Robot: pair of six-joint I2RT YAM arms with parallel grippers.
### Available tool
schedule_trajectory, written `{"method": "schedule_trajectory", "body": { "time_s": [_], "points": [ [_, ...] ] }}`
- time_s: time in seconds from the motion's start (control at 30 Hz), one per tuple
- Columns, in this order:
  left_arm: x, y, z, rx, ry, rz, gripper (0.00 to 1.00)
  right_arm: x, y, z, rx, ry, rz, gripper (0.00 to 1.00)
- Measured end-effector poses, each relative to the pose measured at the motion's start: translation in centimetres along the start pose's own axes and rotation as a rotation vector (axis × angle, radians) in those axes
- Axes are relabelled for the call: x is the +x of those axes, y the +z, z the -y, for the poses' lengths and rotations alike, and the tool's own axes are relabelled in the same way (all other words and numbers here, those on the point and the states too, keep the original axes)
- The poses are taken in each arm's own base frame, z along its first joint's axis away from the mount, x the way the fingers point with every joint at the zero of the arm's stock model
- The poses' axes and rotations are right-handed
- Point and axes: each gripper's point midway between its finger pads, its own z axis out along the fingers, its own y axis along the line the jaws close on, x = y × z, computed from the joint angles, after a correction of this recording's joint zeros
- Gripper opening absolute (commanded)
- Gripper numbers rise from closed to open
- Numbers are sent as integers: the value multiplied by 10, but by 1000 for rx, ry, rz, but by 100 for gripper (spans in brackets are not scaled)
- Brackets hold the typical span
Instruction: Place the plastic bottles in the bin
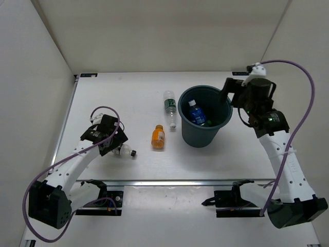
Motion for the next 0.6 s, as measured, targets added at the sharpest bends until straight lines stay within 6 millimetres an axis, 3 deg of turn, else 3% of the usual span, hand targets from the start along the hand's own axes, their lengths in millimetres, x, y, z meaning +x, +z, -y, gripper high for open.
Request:
{"method": "schedule_trajectory", "body": {
  "time_s": [0.17,0.27,0.37,0.43,0.6],
  "points": [
    [7,23,-2,-63,21,-46,99,4,-2,89,262,119,-4,99],
    [13,34,0,-91,43,-74,98,32,-5,134,420,169,-50,99],
    [19,43,1,-108,54,-100,99,69,-9,165,543,200,-123,99],
    [21,49,1,-121,55,-110,90,93,-10,172,578,217,-170,99],
    [20,63,5,-155,78,-132,49,127,-16,178,600,273,-214,99]
  ]
}}
